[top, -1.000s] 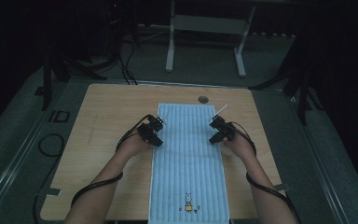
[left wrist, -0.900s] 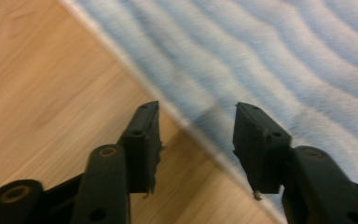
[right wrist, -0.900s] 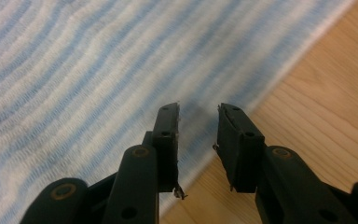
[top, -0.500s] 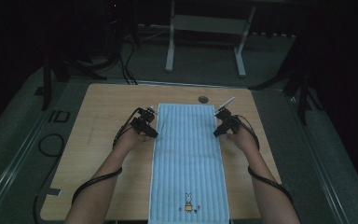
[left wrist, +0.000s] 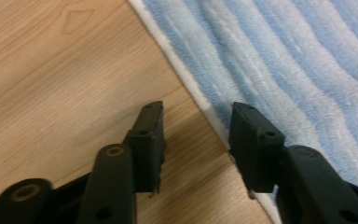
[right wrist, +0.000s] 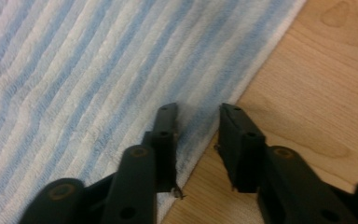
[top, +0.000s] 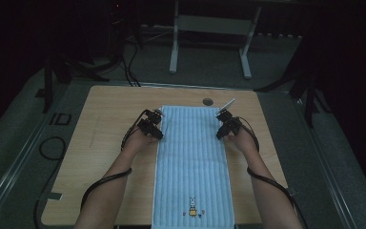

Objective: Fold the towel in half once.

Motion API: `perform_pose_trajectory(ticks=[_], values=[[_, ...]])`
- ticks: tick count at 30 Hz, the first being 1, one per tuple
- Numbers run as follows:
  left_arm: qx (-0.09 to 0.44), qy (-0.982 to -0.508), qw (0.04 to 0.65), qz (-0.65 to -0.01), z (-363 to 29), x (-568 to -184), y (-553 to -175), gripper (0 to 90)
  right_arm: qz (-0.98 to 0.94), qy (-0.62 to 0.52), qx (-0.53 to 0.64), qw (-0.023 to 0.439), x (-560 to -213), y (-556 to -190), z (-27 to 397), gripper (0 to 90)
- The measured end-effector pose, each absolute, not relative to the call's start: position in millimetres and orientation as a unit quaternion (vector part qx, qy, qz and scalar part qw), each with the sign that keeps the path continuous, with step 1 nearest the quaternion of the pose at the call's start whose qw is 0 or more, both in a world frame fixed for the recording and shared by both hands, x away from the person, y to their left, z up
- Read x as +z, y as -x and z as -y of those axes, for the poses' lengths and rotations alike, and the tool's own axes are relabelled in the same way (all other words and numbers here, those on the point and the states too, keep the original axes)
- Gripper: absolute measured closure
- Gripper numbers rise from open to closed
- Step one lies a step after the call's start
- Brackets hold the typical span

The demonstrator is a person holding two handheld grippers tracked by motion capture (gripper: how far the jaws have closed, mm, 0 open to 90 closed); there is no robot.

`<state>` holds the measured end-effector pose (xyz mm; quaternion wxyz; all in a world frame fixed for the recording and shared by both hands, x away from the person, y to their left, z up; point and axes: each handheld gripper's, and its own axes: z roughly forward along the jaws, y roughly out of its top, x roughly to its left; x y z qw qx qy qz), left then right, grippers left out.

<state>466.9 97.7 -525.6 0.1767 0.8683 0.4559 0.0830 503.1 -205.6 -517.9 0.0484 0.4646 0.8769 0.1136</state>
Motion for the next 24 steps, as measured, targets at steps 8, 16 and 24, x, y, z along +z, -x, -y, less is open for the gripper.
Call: perform_pose_trajectory(ticks=[8, 16, 24], values=[[0.059, -0.874, 0.194, -0.441, -93, -526, -465, 88.6, -0.885, -0.450, 0.108, 0.055, -518, -500, 199, 87.0], [0.070, -0.880, 0.210, -0.421, -95, -510, -451, 90.0, -0.898, -0.419, 0.108, 0.079, -498, -490, 201, 87.3], [0.078, -0.876, 0.260, -0.399, -107, -475, -423, 90.0, -0.904, -0.391, 0.137, 0.102, -468, -464, 211, 87.2]])
